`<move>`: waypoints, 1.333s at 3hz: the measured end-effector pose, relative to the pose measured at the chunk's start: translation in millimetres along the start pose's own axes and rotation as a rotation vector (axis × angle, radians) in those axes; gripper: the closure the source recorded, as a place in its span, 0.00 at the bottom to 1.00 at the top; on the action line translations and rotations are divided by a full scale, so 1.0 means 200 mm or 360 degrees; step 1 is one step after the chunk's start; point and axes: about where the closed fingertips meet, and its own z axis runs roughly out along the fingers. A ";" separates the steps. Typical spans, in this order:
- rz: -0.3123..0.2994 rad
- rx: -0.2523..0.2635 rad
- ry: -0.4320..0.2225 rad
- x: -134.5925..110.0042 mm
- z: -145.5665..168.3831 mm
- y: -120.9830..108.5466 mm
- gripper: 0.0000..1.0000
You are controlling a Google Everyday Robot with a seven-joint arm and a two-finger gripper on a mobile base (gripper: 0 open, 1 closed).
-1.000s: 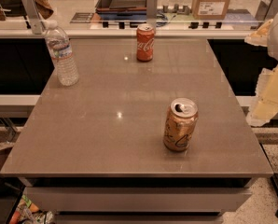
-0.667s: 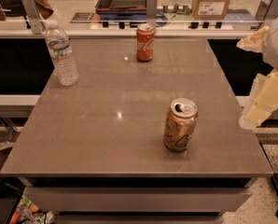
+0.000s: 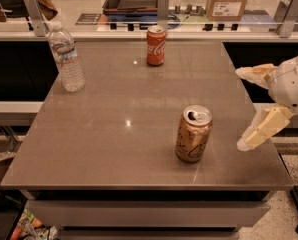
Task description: Move orange can near coke can
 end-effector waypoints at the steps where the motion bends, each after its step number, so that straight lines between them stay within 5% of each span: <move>1: 0.0021 -0.0054 -0.0346 -0.01 0.12 0.02 0.00; 2: 0.0026 -0.0130 -0.0619 -0.10 0.19 0.05 0.00; 4: 0.0022 -0.0240 -0.0847 -0.25 0.24 0.21 0.00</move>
Offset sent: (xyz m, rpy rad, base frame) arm 0.0002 0.0618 -0.0148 0.5653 -0.0223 0.2009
